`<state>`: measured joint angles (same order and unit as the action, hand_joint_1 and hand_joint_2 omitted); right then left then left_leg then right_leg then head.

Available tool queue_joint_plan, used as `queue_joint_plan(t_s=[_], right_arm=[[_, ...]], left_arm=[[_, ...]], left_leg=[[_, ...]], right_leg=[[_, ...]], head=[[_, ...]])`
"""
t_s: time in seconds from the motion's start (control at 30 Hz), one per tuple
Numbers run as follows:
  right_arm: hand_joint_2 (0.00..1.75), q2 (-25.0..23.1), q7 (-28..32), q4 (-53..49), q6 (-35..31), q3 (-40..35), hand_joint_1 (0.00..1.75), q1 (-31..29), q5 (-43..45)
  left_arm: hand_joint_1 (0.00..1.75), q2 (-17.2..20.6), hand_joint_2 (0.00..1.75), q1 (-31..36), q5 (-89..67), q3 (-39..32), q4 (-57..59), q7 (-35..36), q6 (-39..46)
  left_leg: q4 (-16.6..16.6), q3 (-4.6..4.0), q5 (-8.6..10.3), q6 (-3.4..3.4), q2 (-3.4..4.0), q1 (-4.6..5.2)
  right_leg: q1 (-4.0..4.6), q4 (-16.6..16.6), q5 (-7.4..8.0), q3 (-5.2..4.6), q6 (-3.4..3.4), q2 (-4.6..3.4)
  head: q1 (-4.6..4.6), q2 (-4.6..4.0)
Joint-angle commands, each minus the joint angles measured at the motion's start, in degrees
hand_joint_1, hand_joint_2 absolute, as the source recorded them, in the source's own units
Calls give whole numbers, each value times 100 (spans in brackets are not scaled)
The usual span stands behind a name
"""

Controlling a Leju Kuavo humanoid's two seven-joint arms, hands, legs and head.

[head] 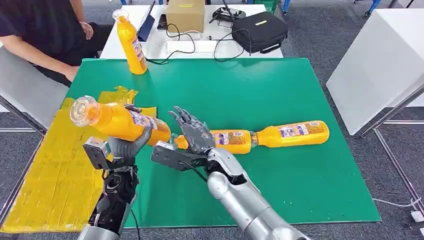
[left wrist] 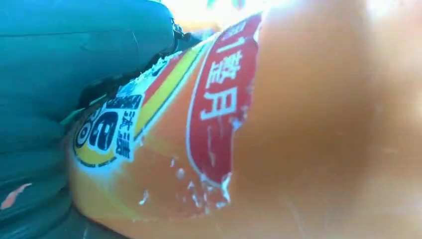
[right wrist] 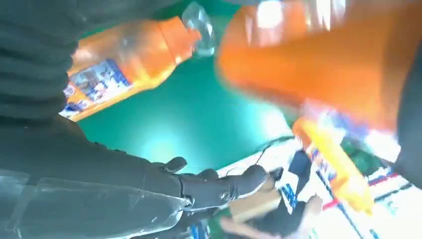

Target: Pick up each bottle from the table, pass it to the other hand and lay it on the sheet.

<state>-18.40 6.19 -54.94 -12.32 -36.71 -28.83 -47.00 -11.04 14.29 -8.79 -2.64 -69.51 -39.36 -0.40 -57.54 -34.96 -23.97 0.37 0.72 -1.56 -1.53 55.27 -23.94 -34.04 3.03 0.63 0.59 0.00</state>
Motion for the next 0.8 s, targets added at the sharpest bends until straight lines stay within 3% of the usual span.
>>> queue_joint_plan(t_s=[0.03, 0.17, 0.2, 0.23, 0.37, 0.47, 0.53, 0.57, 0.73, 0.77, 0.8], right_arm=[[0, 972, -71, -3039, 679, 1179, 0, 1126, -13], [0, 982, 102, -2878, 677, 1253, 0, 1125, 31], [0, 974, 133, -2815, 652, 1267, 0, 1119, 16], [0, 962, 195, -2693, 636, 1326, 0, 1096, 20], [0, 937, 390, -2317, 615, 1454, 0, 962, 17], [0, 1000, 494, -2161, 612, 1500, 0, 929, 24], [0, 1058, 563, -2056, 620, 1506, 0, 850, 80], [0, 1107, 613, -1901, 667, 1469, 0, 737, 136], [0, 1090, 737, -1301, 736, 1395, 0, 259, 307], [0, 1084, 771, -1126, 809, 1364, 0, 77, 376], [0, 1049, 753, -1008, 866, 1306, 0, -43, 418]], left_arm=[[175, 192, 175, -197, -3307, 92, -457, -9, 3512], [175, 261, 175, -134, -3476, 77, -117, -64, 3985], [175, 174, 175, -108, -4114, -211, -55, -47, 4040], [175, -172, 175, 50, -5685, -1202, -39, -64, 4040], [175, -174, 175, 532, -7485, -2179, 481, 123, 4040], [175, 310, 175, 638, -8121, -1374, 945, 1368, 4040], [175, 773, 175, 722, -8121, -380, 1342, 2418, 4040], [175, 1172, 175, 853, -8121, 537, 1811, 3385, 4040], [175, 1536, 175, 1130, -7908, 1432, 2694, 4323, 4040], [175, 1502, 175, 1185, -8121, 976, 2951, 4102, 4040], [175, 1574, 175, 1150, -8121, 1124, 3044, 4311, 4040]], left_leg=[[-8, 17, -12, 12, -43, -3], [5, 13, -2, 6, -25, 2], [3, 23, -6, 9, -31, 3], [4, 18, -4, 7, -17, 2], [2, 8, -1, 1, -7, -1], [7, 24, 2, 5, -8, 1], [8, 13, 10, -4, -6, 1], [11, 27, 10, 0, -26, 2], [7, 25, 11, -3, -7, 3], [5, 32, 7, 0, -6, 3], [3, 33, 5, 0, -2, 2]], right_leg=[[6, 3, -22, 33, -18, 34], [0, -7, -7, 22, -10, 19], [0, -4, -12, 34, -17, 22], [1, -6, -6, 25, -16, 9], [3, -4, 0, 11, -11, 5], [1, -5, 1, 24, -23, 2], [2, -5, 10, 7, -26, 4], [1, -4, 3, 25, -36, 18], [-1, -1, 8, 17, -31, -3], [0, 1, 5, 24, -37, -7], [2, 2, 4, 26, -37, -11]], head=[[-2, 0], [0, 0], [-2, 0], [0, 0], [0, 0], [0, 0], [2, 0], [0, 0], [2, 0], [0, 0], [0, 0]])
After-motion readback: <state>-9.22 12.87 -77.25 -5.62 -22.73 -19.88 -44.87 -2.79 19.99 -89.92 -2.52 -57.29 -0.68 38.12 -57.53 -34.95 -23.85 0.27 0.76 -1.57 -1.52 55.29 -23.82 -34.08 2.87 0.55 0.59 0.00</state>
